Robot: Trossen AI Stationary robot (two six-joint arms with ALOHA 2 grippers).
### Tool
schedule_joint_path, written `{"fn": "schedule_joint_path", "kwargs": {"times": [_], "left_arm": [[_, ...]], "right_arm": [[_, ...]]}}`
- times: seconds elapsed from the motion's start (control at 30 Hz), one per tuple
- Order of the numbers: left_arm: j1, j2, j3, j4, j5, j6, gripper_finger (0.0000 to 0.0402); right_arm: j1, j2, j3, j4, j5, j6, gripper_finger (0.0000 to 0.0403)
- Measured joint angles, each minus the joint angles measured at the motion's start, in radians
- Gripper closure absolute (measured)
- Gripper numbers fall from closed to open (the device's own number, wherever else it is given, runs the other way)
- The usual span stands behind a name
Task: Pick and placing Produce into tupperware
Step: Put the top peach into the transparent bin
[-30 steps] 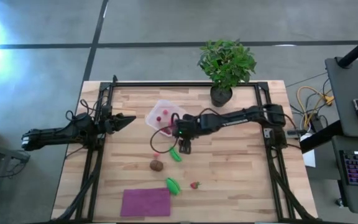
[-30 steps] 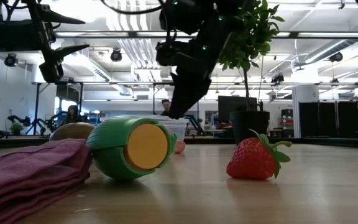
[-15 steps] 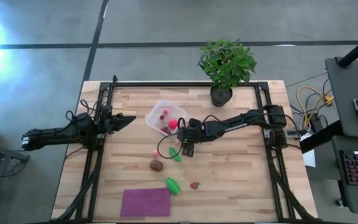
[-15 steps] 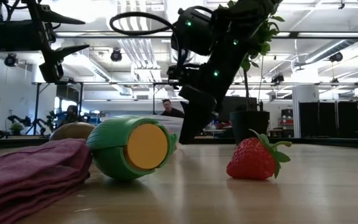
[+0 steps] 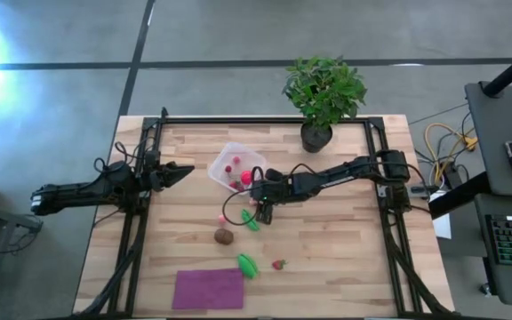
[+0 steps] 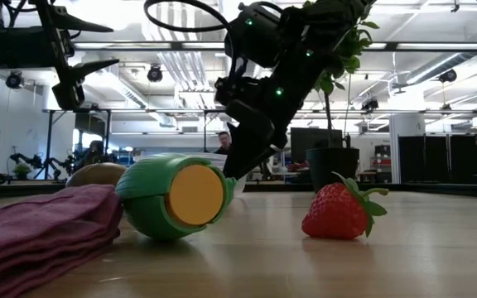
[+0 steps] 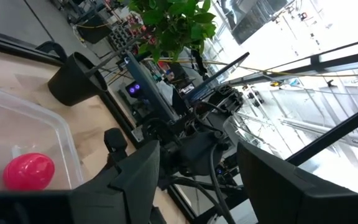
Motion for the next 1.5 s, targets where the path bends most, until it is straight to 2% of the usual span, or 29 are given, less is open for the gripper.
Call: {"fn": "schedule_joint_path", "kwargs": {"times": [0.2, 1.07, 1.5], "left_arm": [[0.000, 0.000, 0.000, 0.000, 0.000, 0.000, 0.0201], [0.000, -0.001, 0.000, 0.001, 0.000, 0.000, 0.0201], [0.000, -0.002, 0.000, 0.000, 0.000, 0.000, 0.0201]], "right_arm": [[0.002, 0.025, -0.001, 0.025, -0.054, 0.004, 0.0193], [0.008, 0.080, 0.019, 0.121, -0.018, 0.001, 0.0194], [0.008, 0.083, 0.018, 0.094, -0.010, 0.003, 0.0269]]}}
